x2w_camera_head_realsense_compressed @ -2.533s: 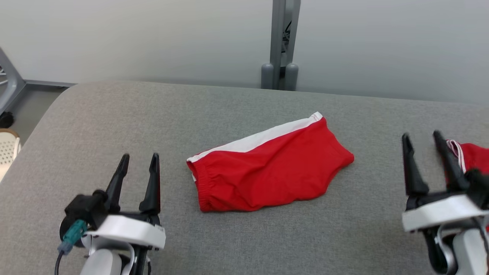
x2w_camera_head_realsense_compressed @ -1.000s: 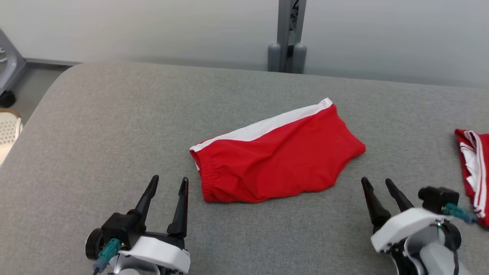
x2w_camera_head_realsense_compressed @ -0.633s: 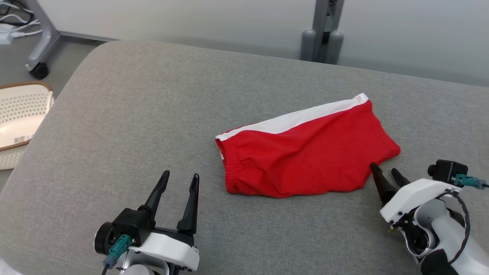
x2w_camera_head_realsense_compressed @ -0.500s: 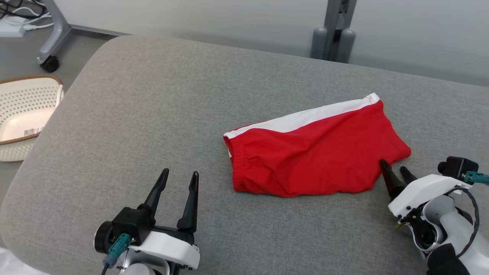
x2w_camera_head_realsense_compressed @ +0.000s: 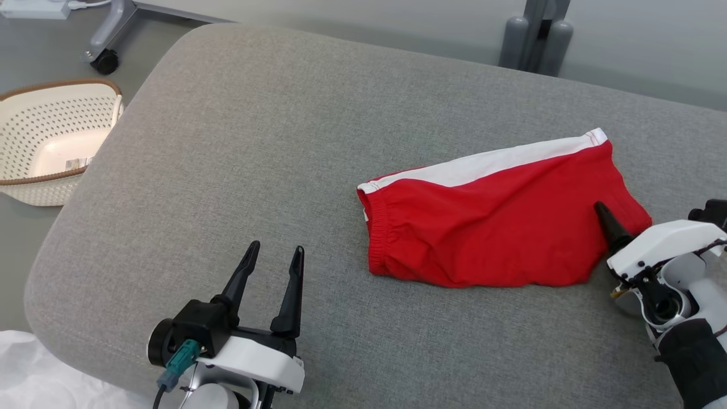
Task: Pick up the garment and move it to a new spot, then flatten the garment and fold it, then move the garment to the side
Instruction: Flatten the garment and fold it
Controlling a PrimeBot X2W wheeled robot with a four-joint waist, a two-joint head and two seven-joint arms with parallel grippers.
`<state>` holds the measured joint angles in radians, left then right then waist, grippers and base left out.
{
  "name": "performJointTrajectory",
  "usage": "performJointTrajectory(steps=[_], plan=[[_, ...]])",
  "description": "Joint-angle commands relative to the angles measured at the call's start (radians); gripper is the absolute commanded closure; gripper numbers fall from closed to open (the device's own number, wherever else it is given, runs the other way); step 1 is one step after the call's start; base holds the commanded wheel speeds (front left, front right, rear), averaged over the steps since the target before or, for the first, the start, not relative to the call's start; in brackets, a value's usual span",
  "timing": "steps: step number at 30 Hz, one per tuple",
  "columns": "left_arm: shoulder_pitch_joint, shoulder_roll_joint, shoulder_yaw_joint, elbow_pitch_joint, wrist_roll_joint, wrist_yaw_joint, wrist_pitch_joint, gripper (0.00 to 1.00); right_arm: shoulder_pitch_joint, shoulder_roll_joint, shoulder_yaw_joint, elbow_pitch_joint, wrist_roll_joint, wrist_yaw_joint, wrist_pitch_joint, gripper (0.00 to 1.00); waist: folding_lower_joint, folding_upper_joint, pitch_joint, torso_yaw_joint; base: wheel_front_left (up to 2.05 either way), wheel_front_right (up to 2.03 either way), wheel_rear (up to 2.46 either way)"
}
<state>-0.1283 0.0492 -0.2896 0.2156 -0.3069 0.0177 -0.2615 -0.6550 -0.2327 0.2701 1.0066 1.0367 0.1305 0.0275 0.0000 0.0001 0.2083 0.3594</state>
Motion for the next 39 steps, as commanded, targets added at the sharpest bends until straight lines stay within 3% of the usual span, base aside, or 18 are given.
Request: performJointTrajectory(steps=[1, 6, 8, 9, 20, 39], plan=[[-0.011, 0.004, 0.004, 0.001, -0.010, 0.005, -0.003, 0.00, 0.006, 0.014, 0.021, 0.014, 0.004, 0.001, 0.015, 0.00, 0.0000, -0.0001, 0.007, 0.008, 0.00, 0.00, 0.00], [-0.020, 0.003, 0.009, 0.003, -0.012, 0.001, -0.003, 0.00, -0.011, 0.017, 0.046, 0.028, 0.028, 0.001, 0.014, 0.00, 0.0000, -0.0001, 0.018, 0.020, 0.00, 0.00, 0.00], [-0.024, 0.003, 0.009, 0.004, -0.014, 0.004, -0.003, 0.00, -0.017, 0.016, 0.056, 0.039, 0.035, 0.001, 0.007, 0.82, 0.0000, -0.0001, 0.020, 0.022, 0.00, 0.00, 0.00], [-0.026, 0.003, 0.009, 0.004, -0.015, 0.005, -0.003, 0.00, -0.018, 0.013, 0.060, 0.043, 0.032, 0.001, -0.003, 1.00, 0.0000, -0.0001, 0.021, 0.023, 0.00, 0.00, 0.00], [-0.015, 0.004, 0.013, 0.017, -0.002, 0.005, -0.003, 0.00, -0.002, 0.031, 0.045, 0.035, 0.120, 0.001, -0.073, 1.00, 0.0000, -0.0001, -0.006, -0.010, 0.00, 0.00, 0.00], [0.026, 0.004, 0.051, 0.043, 0.022, -0.022, -0.003, 0.00, 0.173, 0.100, -0.064, 0.042, 0.250, -0.001, -0.284, 1.00, 0.0000, -0.0001, -0.098, -0.174, 0.00, 0.00, 0.00]])
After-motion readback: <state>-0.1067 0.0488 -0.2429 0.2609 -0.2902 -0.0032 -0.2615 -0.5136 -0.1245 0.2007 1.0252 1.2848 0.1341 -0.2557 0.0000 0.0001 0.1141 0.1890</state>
